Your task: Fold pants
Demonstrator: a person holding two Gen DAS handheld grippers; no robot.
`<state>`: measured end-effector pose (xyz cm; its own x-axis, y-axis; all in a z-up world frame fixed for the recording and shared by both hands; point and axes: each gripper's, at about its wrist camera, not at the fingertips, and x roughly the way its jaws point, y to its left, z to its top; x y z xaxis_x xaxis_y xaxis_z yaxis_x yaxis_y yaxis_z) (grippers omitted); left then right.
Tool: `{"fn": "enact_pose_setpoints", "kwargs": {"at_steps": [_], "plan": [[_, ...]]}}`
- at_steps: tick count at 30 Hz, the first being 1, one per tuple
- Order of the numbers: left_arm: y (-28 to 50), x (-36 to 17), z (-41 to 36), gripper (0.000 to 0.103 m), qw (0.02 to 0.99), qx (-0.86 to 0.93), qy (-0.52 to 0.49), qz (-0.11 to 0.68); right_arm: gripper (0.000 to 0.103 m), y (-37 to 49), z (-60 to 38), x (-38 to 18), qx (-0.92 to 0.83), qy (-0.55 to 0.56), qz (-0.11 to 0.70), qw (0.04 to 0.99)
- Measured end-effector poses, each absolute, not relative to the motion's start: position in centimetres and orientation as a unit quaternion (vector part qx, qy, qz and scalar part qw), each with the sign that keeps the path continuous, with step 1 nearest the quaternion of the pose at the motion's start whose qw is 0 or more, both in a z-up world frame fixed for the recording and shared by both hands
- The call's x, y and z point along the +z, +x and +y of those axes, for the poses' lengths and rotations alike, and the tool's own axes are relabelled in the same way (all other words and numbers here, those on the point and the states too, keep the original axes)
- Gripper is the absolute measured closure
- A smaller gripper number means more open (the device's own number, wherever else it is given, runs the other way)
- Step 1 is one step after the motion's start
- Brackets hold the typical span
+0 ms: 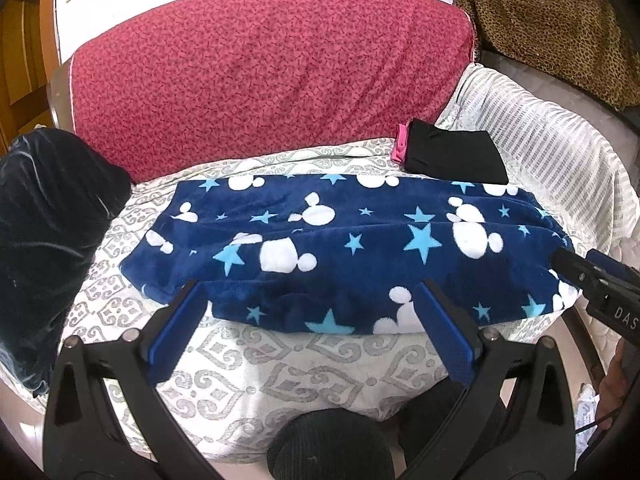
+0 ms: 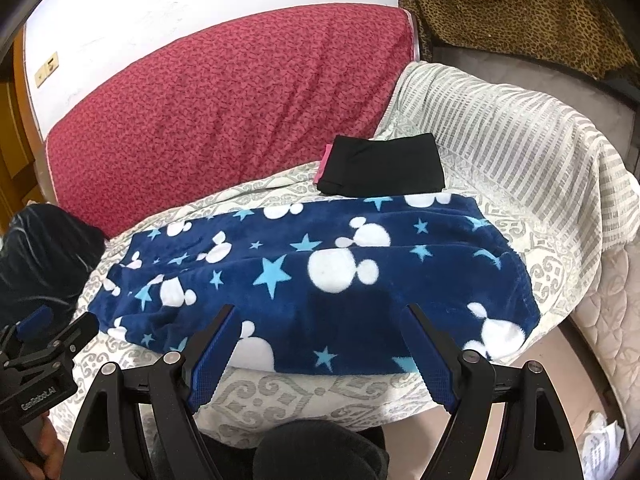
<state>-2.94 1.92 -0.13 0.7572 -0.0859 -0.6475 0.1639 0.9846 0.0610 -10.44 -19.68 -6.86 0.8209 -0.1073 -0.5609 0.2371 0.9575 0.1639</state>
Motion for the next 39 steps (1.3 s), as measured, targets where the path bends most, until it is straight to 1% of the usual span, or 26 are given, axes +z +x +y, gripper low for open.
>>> {"fn": "enact_pose_setpoints", "kwargs": {"at_steps": [30, 35, 39], "plan": [[-2.2, -0.6, 2.0, 0.001, 0.933, -0.071, 0.060, 0.348, 0.020, -9.7, -19.4, -7.7, -0.092, 0.118, 0.301, 0.942], [-1.9, -1.0, 2.2, 0.001, 0.931, -0.071, 0.060, 0.352, 0.024, -9.4, -19.6, -8.1, -0.092, 0.125, 0.309, 0.938], [-1.6, -1.2, 2.2, 0.001, 0.931, -0.073, 0.059, 0.354, 0.024, -9.4, -19.6, -8.2, -0.094, 0.125, 0.309, 0.938]]}}
